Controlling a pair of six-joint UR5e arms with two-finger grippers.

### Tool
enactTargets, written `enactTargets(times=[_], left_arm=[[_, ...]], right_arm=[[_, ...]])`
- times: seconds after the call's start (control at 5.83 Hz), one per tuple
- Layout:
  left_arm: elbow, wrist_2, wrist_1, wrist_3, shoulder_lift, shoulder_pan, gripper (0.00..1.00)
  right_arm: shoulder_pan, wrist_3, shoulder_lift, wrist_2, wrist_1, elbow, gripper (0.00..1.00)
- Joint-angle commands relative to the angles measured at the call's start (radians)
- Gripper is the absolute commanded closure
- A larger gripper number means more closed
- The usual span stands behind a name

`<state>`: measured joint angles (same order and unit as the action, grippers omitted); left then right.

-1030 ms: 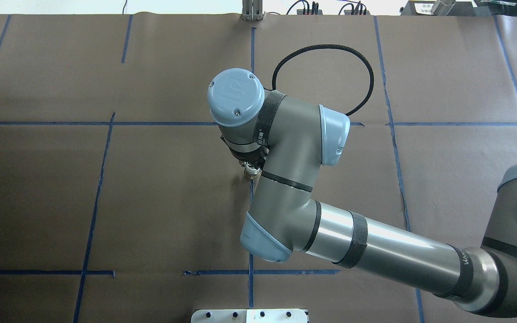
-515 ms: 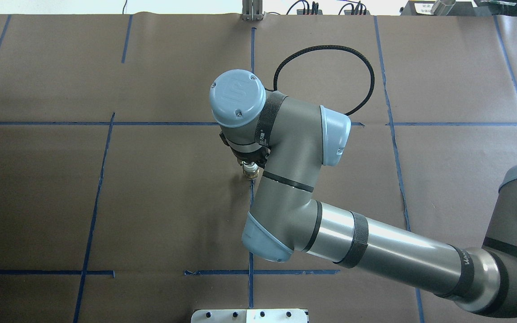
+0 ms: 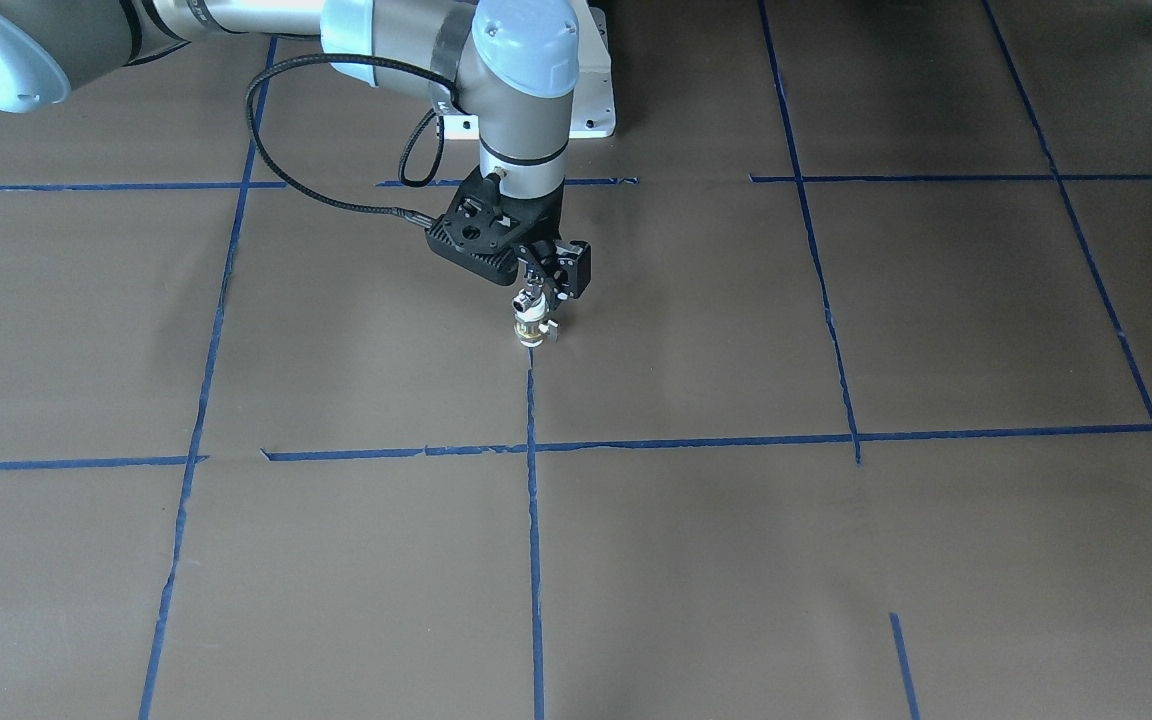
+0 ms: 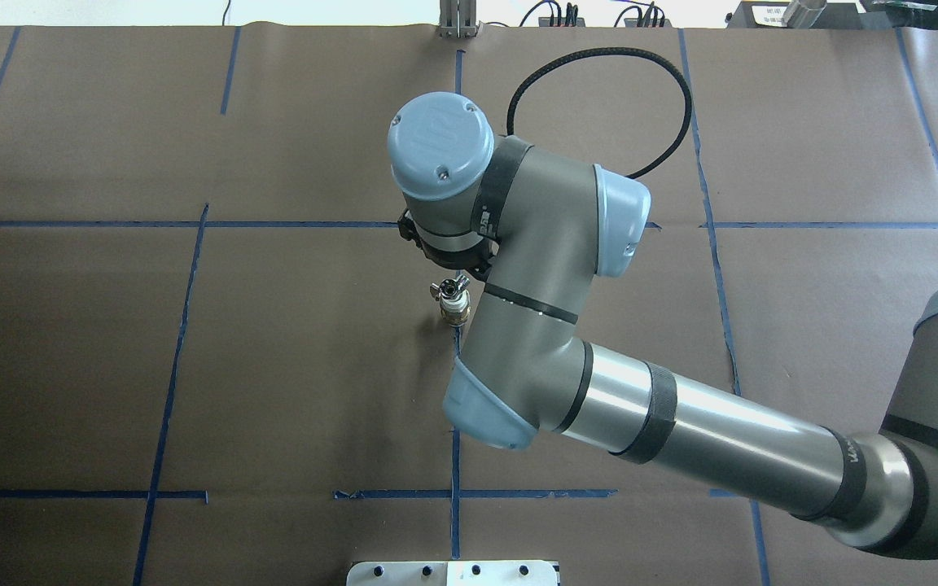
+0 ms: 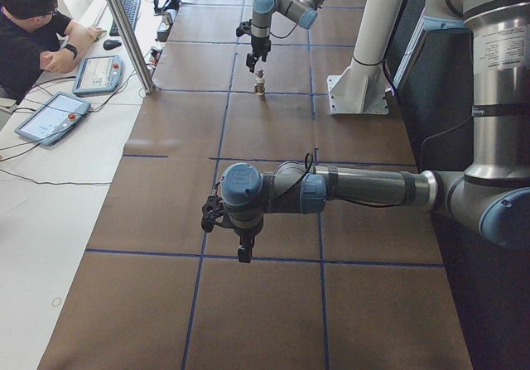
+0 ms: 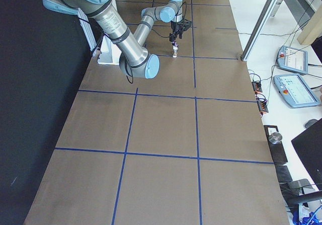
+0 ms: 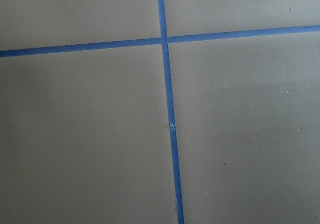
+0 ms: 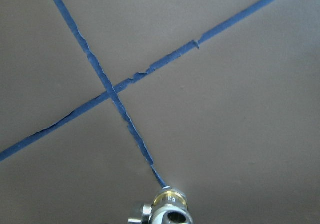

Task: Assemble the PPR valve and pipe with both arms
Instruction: 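Open the right gripper and raise it away from the assembly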

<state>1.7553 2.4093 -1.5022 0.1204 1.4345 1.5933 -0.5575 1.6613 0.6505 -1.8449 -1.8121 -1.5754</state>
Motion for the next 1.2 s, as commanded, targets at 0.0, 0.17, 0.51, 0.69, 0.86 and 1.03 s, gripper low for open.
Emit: enactTargets(times=[0.0,0.17,0.51,0.69,0.86,1.03], left_arm=[[-0.019,0.002,0.0,0.01,-0.003,0.0,0.0],[-0.017,-0.002,0.0,0.008,-0.014,0.0,0.0],[-0.039,-0.007,0.002,0.002,-0.011,-0.001,0.0],[-0.042,-0.013,0.005,0.007,-0.016,0.0,0.0],[-0.04,-0.015,0.003,0.008,-0.028,-0.001,0.0],[-0.036,-0.044,0.003,0.01,-0.026,-0.001,0.0]], right_arm=[[-0.168,-0.319,0.059,-0.206,-0.003,0.0,0.01],[-0.25,-0.478,0.113,-0.258,-0.006,0.002,0.01],[-0.44,-0.88,0.263,-0.359,-0.009,0.0,0.01],[-0.532,-1.119,0.355,-0.381,-0.007,0.002,0.0],[-0.606,-1.348,0.465,-0.388,0.0,-0.018,0.0],[-0.696,-1.549,0.576,-0.427,0.002,-0.043,0.0]])
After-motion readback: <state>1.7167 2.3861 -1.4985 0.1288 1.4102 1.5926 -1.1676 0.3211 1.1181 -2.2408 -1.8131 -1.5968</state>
